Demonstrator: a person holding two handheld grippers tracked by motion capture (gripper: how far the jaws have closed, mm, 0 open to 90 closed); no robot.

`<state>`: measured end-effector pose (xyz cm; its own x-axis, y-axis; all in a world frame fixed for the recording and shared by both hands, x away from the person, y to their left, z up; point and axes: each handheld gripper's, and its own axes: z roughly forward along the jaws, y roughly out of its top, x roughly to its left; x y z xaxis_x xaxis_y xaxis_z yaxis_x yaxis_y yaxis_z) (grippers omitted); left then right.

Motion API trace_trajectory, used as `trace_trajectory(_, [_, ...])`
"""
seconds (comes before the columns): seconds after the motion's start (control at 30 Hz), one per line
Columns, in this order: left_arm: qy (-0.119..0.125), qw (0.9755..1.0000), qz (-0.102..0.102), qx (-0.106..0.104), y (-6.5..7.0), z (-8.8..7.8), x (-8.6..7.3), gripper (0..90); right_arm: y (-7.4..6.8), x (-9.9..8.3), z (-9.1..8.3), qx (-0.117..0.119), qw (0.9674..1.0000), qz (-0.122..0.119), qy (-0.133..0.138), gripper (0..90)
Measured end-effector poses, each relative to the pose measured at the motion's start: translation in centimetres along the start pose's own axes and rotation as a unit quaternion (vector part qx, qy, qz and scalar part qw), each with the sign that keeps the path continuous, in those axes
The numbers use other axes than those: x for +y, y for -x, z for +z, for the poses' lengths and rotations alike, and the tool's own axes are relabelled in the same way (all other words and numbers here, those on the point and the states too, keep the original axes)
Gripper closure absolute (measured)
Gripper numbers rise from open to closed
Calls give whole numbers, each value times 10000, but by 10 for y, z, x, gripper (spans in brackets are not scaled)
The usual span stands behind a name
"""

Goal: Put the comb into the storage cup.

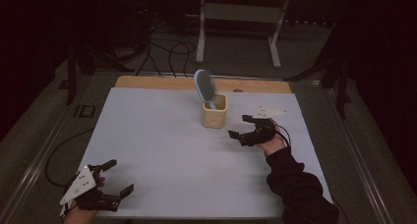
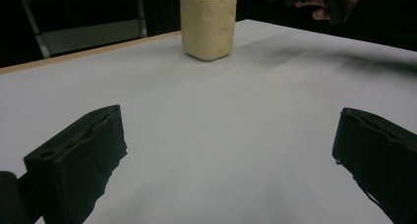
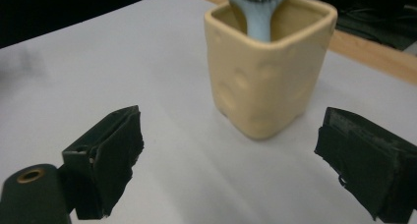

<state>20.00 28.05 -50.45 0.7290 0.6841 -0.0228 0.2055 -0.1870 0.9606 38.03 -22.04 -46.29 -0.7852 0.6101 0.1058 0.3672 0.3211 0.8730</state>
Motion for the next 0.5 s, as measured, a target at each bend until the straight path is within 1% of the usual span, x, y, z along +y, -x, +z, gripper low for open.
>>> trace_trajectory(0.1, [5, 10000, 16, 1, 0, 0, 0, 0, 0, -5, -2, -17, 10000, 58, 23, 94])
trace_trajectory(0.13, [5, 10000, 16, 1, 0, 0, 0, 0, 1, -7, -4, 17, 10000, 79, 29, 94])
trace_trajectory(0.17, [7, 10000, 9, -1, 0, 0, 0, 0, 0, -12, -7, 28, 9999, 101, 4, 95])
trace_trajectory(0.3, [12, 10000, 9, -3, 0, 0, 1, 0, -4, -22, -12, 26, 9999, 126, -41, 95])
trace_trajectory(0.5, [11, 10000, 24, -20, 0, 1, 1, 0, -9, -40, -22, -52, 9998, 177, -60, 95])
